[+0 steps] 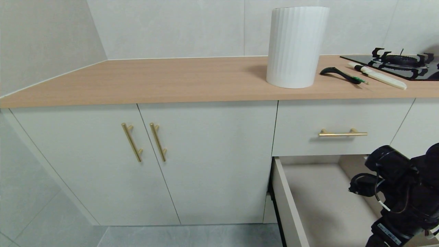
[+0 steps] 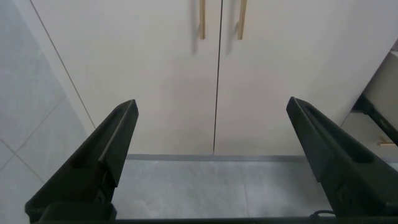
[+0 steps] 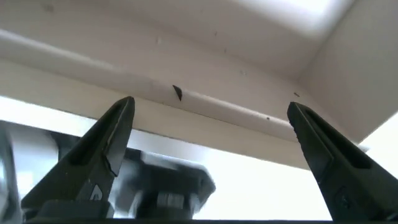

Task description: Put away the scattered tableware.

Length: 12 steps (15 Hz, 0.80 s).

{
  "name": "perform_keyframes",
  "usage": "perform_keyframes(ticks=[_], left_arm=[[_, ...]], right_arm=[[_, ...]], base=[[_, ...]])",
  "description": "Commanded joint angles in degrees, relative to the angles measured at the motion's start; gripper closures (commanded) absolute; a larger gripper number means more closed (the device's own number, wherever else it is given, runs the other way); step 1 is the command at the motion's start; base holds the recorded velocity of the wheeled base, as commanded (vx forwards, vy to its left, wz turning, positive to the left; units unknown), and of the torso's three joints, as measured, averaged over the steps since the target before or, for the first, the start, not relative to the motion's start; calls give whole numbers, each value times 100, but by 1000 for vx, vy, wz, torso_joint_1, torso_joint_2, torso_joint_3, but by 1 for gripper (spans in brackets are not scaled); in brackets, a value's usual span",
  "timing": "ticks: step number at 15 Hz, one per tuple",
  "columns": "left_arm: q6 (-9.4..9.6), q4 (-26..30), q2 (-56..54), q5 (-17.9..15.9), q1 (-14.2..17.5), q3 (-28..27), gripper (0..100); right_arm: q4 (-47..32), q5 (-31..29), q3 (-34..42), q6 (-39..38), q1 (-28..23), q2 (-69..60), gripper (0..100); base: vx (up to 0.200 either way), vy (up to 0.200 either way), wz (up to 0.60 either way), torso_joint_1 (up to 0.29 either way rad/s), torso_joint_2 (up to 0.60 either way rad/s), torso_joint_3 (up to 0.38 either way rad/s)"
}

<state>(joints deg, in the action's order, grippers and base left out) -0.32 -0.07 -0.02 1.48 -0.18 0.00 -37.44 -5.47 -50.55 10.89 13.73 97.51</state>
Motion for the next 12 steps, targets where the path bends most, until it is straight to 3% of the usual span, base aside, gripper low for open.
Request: perform_keyframes(ticks=[1,5,7,8,12], left_arm=[[-3,-1,2,-7,1,0,0],[-3,-1,2,2,1,0,0],[-3,-1,2,2,1,0,0],[-3,-1,2,2,1,0,0],[-3,-1,2,2,1,0,0]], right_arm=[[26,-15,-51,1,51,31,0],[246,11,-253,-52,51,-154,0],[553,99,-359,-219,25,-549,0],[1002,125,-447,-807,34,-1015,0],[1300,134,-455,-904,34,-1955,0]], base=[[0,0,0,0,0,0],[0,0,0,0,0,0],[0,0,0,0,0,0],[0,0,0,0,0,0],[0,0,0,0,0,0]])
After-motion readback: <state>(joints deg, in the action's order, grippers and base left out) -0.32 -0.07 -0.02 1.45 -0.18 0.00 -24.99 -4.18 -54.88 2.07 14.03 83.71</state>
